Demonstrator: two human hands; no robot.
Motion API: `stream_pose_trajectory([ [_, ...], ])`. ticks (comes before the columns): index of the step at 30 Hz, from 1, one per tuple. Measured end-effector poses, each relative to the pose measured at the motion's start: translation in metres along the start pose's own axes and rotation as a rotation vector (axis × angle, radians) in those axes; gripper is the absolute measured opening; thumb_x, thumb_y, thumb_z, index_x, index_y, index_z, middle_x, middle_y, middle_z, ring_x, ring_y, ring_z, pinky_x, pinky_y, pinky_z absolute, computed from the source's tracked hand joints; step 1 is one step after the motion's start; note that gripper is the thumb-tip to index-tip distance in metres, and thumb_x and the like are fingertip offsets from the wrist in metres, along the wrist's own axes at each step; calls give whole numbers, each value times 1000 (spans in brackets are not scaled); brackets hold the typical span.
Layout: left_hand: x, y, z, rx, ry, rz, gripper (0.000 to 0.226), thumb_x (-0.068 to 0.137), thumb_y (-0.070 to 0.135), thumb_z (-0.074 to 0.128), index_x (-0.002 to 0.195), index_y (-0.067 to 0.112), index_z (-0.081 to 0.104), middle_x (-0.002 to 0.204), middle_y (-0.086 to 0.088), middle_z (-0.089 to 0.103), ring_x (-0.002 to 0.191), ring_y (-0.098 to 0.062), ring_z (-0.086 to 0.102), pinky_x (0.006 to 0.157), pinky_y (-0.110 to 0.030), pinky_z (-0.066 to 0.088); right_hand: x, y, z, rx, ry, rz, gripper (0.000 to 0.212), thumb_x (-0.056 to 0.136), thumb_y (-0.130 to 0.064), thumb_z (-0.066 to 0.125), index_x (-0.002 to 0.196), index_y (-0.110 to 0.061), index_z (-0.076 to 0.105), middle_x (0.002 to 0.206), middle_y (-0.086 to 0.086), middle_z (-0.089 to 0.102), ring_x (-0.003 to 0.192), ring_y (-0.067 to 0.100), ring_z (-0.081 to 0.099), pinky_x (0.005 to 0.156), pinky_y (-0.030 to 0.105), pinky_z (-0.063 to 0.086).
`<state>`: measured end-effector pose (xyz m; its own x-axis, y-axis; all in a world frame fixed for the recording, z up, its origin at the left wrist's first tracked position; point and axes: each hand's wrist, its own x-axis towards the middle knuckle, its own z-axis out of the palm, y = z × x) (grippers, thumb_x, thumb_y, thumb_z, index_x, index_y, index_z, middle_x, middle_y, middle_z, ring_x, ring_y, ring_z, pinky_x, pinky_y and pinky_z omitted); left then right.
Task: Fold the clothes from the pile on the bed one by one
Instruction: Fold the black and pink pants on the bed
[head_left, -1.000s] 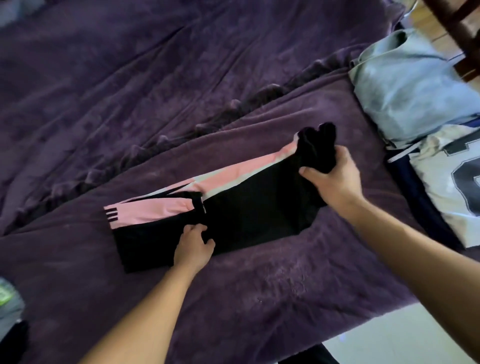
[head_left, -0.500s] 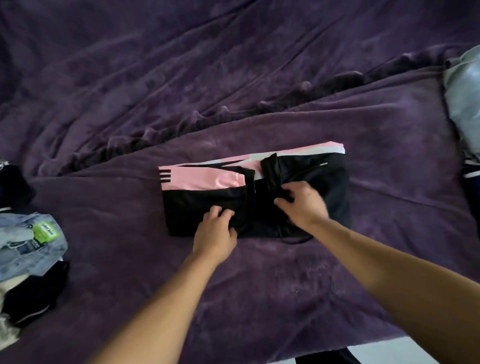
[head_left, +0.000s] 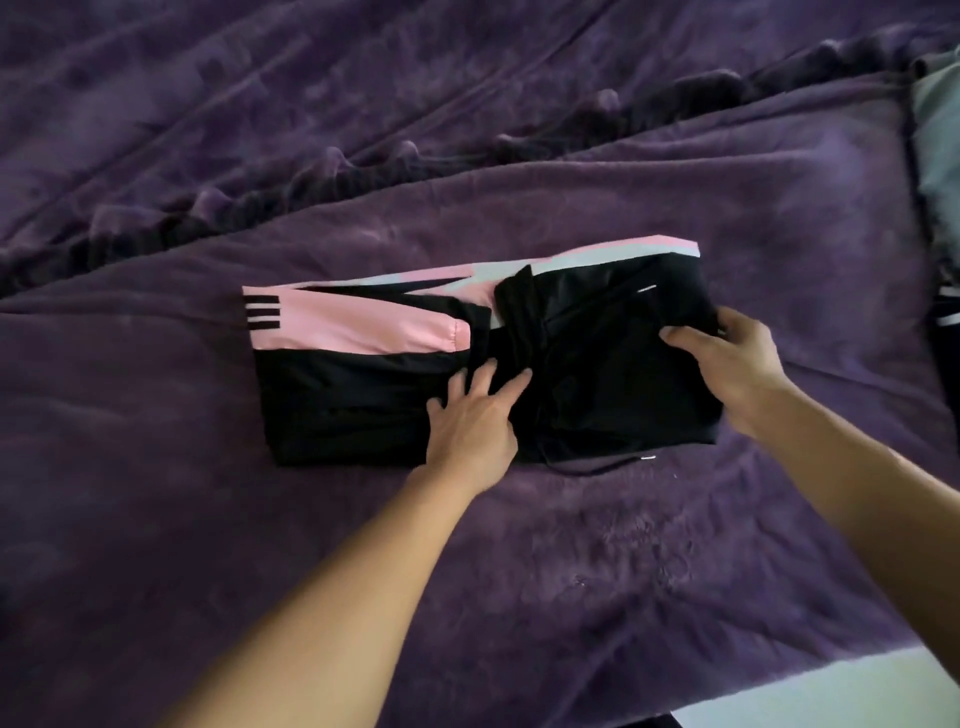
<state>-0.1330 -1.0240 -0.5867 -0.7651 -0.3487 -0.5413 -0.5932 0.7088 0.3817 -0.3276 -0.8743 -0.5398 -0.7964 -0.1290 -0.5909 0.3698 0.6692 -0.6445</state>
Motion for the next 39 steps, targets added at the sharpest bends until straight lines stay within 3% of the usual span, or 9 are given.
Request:
stream_pose_trajectory([
  [5,-34,-45,-42,-542,398,-37,47,82,-9,45,120,10,63,122,-5,56,102,-24,60,95,-34,46,-80,-73,30,-77,-68,-275,27,80,-17,76,100,-16,57,86,-5,67,66,-2,63,57,14,51],
  [8,-64,-90,-66,-589,552,-247,38,83,-10,46,110,7,66,110,-8,61,97,-25,61,91,-24,43,-117,-103,81,-253,-125,-420,38,79,-23,76,107,-17,52,97,-1,65,88,20,65,78,34,51],
  [10,-85,-129,-77,-579,579,-378,36,84,-9,46,108,7,67,109,-9,63,101,-26,60,91,-22,40,-137,-117,130,-380,-170,-495,40,82,-27,71,114,-17,50,106,4,65,99,30,62,76,31,42],
  [14,-118,-201,-74,-460,653,-513,29,83,-8,51,103,4,68,101,-19,66,96,-37,62,87,-37,44,-160,-112,234,-519,-355,-562,42,88,-27,63,124,-15,45,119,11,62,108,33,57,82,33,41],
  [18,-127,-235,-67,-468,690,-572,22,89,-1,51,105,3,67,102,-21,67,97,-38,62,84,-36,43,-163,-72,288,-666,-665,-514,56,89,-23,63,139,-13,41,131,14,52,118,30,54,99,37,43],
  [22,-104,-220,-73,-513,729,-530,30,92,10,51,120,3,58,116,-23,57,105,-41,56,89,-37,39,-151,-42,248,-505,-267,-776,35,88,-17,52,123,-14,60,119,7,60,106,27,60,88,38,50],
  [25,-77,-187,-78,-389,728,-342,47,93,34,39,132,11,51,132,-22,48,117,-40,48,95,-44,40,-126,-33,203,-658,15,-812,43,93,-25,53,135,-18,51,141,8,47,127,30,43,96,45,45],
  [31,-24,-165,-50,-134,466,-334,57,98,50,32,150,35,17,158,-21,-2,143,-41,11,111,-51,24,-90,-16,220,-878,-28,-564,63,98,-54,32,153,-35,9,162,7,-4,148,30,-2,114,51,18],
  [39,-4,-180,-18,4,635,-337,51,94,43,46,143,30,38,128,-29,47,118,-45,45,94,-51,39,-76,16,241,-738,13,-498,66,94,-60,33,152,-39,9,161,15,-1,143,33,18,109,50,27],
])
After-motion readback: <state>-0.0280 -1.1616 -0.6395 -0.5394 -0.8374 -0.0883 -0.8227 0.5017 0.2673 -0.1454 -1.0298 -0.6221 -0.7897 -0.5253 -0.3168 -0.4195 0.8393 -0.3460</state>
